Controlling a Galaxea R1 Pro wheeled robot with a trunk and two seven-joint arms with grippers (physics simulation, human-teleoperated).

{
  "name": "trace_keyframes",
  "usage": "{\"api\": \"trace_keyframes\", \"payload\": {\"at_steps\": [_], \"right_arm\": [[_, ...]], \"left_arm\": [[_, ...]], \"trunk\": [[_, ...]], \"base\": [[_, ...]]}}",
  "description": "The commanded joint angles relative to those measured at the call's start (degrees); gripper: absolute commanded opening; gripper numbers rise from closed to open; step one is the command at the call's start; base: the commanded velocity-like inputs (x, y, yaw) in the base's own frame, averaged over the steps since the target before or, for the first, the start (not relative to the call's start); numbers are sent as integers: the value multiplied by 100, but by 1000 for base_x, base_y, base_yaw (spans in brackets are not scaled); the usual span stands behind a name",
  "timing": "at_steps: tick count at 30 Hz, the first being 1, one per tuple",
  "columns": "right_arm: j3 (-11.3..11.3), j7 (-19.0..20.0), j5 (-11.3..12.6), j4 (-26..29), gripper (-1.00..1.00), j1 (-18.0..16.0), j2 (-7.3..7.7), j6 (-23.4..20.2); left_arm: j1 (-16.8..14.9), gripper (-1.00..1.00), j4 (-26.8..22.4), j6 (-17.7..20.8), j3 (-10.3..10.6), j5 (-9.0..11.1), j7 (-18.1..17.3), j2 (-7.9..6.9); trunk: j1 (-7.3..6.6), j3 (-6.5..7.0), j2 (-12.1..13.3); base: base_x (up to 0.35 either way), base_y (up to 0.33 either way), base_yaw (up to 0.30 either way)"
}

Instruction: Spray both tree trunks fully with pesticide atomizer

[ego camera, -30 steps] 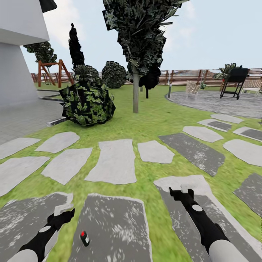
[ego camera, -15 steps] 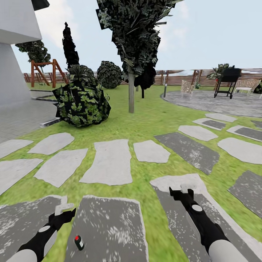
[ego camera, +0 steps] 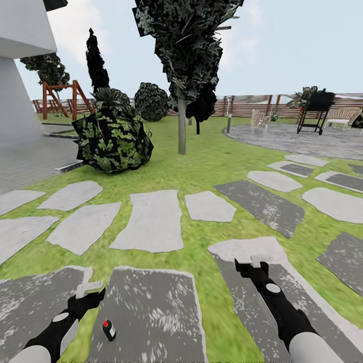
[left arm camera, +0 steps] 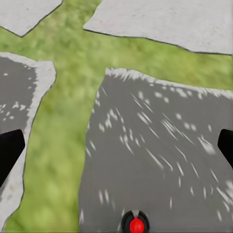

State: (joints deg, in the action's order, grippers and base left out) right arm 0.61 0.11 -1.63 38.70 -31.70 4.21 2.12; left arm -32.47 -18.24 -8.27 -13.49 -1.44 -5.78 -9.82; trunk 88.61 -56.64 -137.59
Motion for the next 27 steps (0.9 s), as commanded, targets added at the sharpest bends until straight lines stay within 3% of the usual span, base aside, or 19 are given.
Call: {"api": "trace_keyframes", "payload": {"at_steps": [1, 14, 27], "right_arm": [[7, 0, -17, -3, 100, -3, 0, 17], [18, -2, -17, -2, 100, -3, 1, 17], [18, -2, -17, 6, 100, -3, 1, 17]], "left_arm": [[-5, 100, 7, -16, -48, -15, -46, 1], [-5, 100, 13, -19, -49, -15, -46, -3], [24, 100, 13, -52, -49, -14, -46, 5]], "trunk": [[21, -32, -44], [307, -383, -565], [340, -789, -583]], "base": [[0, 0, 0], [0, 0, 0], [0, 0, 0]]}}
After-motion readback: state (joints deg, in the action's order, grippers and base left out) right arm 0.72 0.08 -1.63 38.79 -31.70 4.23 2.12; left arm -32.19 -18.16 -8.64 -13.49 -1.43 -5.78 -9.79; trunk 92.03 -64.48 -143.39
